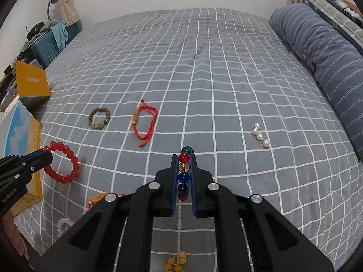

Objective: Organize jewelry
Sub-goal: 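Lift both bracelets and carry them over the white cardboard box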

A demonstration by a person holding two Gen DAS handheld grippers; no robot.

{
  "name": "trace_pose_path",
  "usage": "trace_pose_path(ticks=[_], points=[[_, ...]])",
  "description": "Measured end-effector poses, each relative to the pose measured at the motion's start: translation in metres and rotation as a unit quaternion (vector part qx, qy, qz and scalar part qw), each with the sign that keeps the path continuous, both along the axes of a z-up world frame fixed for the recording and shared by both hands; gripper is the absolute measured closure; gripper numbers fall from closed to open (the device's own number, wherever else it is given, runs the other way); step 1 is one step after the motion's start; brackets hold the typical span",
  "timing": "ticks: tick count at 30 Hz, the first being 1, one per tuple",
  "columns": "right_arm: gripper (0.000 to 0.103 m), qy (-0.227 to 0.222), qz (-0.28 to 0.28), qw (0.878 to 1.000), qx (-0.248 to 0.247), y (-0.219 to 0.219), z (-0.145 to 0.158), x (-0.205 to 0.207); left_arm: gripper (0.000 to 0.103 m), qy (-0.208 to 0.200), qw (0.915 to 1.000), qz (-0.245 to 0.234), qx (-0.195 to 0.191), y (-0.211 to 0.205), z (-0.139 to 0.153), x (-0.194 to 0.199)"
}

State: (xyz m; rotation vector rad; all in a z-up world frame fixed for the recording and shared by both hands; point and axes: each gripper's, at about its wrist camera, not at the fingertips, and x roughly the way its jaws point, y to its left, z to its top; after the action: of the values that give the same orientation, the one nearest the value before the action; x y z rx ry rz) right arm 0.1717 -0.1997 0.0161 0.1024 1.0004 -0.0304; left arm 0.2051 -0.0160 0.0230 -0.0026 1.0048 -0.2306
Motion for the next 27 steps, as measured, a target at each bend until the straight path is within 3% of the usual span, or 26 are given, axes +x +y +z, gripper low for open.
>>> trace_pose_path(ticks=[15, 27], points=[[0.094, -0.041, 0.031, 0.999, -0.002, 0.037, 0.047, 0.003, 0.09, -0.032, 0.999, 0.027, 0.015, 0.027, 0.046, -0.009], [0.094, -0.086, 0.094, 0.992, 0.005, 0.112, 0.098, 0.006, 0.09, -0.062, 0.9947, 0.08, 0.013, 0.088, 0.094, -0.034]])
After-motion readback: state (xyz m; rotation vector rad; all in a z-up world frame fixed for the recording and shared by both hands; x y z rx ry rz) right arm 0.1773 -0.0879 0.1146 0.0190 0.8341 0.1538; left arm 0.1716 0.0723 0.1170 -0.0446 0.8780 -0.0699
